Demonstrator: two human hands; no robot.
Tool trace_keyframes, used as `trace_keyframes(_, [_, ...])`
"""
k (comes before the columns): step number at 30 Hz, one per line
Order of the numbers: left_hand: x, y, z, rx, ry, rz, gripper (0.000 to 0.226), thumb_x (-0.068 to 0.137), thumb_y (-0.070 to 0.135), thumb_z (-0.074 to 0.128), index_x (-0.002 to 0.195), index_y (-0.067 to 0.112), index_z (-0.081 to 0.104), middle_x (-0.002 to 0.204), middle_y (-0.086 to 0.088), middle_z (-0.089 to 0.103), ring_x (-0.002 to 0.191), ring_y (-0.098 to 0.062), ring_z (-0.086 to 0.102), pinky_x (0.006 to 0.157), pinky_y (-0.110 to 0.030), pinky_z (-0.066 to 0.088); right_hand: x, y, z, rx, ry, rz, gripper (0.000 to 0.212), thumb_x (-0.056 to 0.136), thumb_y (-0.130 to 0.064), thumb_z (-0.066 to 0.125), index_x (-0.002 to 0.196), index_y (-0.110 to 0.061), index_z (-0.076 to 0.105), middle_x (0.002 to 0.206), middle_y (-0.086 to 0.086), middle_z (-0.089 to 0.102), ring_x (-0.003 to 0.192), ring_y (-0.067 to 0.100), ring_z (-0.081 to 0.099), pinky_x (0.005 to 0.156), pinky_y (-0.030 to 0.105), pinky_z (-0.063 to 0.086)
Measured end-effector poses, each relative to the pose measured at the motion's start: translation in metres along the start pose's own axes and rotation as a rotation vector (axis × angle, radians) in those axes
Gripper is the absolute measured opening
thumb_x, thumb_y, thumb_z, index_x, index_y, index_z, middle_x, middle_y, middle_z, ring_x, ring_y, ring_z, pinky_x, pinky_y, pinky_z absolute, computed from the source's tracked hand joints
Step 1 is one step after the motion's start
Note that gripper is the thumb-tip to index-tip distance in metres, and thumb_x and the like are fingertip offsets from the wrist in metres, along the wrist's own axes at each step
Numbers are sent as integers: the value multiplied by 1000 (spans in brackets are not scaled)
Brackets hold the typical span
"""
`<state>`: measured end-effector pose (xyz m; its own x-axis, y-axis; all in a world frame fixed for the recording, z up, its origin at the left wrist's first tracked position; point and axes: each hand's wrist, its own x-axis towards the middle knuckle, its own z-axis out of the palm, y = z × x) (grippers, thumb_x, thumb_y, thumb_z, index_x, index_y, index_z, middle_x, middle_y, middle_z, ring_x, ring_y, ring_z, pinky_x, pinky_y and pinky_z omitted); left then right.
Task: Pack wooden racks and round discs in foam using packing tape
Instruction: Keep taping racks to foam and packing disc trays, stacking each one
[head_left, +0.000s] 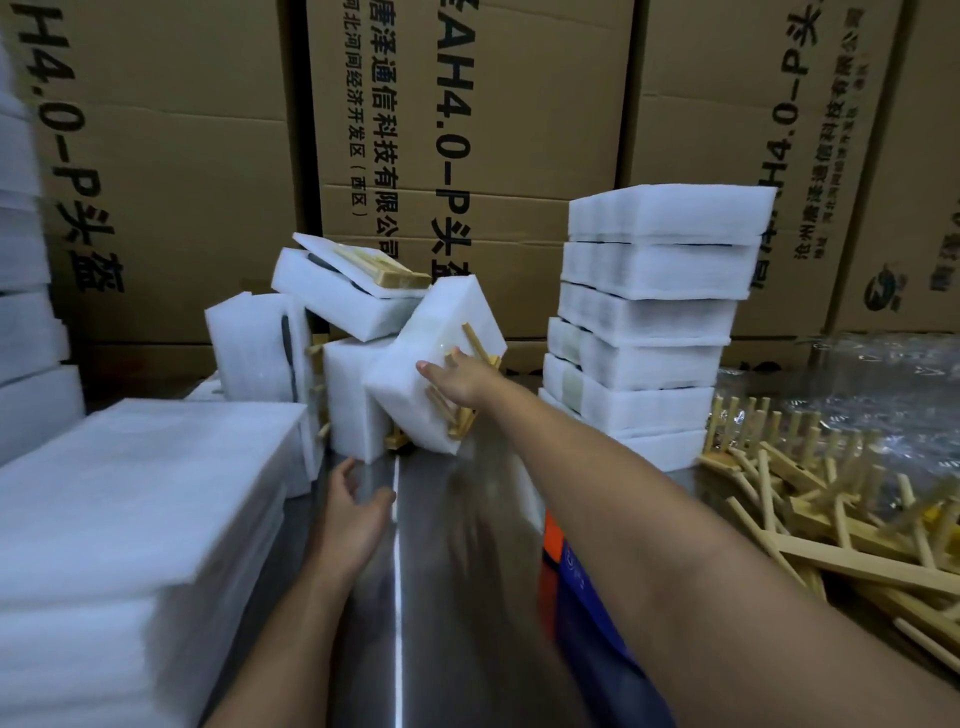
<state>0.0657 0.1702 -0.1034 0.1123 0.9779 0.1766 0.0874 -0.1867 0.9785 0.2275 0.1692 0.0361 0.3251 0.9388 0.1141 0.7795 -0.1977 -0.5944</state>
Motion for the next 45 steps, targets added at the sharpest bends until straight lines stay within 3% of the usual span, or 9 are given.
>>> trace_keyframes(3, [0,-2,1,20,-13,9,67,84,15,62,144,21,32,145,-8,40,128,-23,43,102,-37,38,-7,15,-15,93,-5,-23,69,95,-53,41,143,-4,34,147,12,38,128,30,43,100,37,41])
trace_keyframes(7, [-2,-1,1,72,-23,14,63,85,17,61,143,20,34,141,-9,44,121,-23,48,91,-30,37,-19,36,-37,269,-61,35,60,98,-33,49,149,-11,26,155,3,25,137,26,32,97,39,41])
trace_keyframes(15, [-7,3,1,143,-47,31,58,87,17,59,141,18,37,137,-10,48,121,-23,49,96,-34,38,-39,59,-43,99,-119,94,56,94,-20,53,146,-14,33,150,5,32,124,22,43,93,32,44])
trace_keyframes(18, [-7,3,1,156,-46,34,57,87,16,58,140,18,38,134,-9,49,119,-24,50,95,-33,38,-45,51,-68,-28,243,-123,43,91,-14,50,133,-18,54,137,6,53,102,16,53,86,24,42])
trace_keyframes(21, [-7,3,1,164,-52,28,55,87,16,58,139,18,39,132,-8,51,118,-23,51,95,-33,38,-49,41,-119,-464,910,-341,51,82,-15,52,133,-21,53,140,8,46,126,29,41,107,35,22])
trace_keyframes(23, [-8,2,2,182,-63,29,54,87,16,57,138,18,41,131,-7,52,117,-22,51,95,-33,38,-51,37,-162,-533,1123,-273,65,74,-15,54,138,-20,44,146,10,33,137,31,27,113,39,2])
trace_keyframes(28, [-8,1,2,214,-68,38,49,87,16,58,135,18,46,127,-6,54,112,-21,52,93,-34,40,-62,64,-218,-559,815,137,77,79,-12,54,147,-29,23,153,12,20,145,30,4,110,61,-13])
trace_keyframes(36, [-6,-4,1,199,-77,37,49,87,15,60,134,20,47,126,-6,56,108,-21,55,91,-36,44,-52,63,-216,-648,886,12,60,77,-12,52,135,-21,39,130,18,37,128,36,30,114,54,-3])
trace_keyframes(45, [-5,-3,2,216,-70,37,47,87,14,60,133,17,49,125,-8,57,108,-23,55,96,-40,45,-46,56,-216,-686,889,49,50,77,-7,54,125,-14,43,128,18,41,125,36,32,117,49,1])
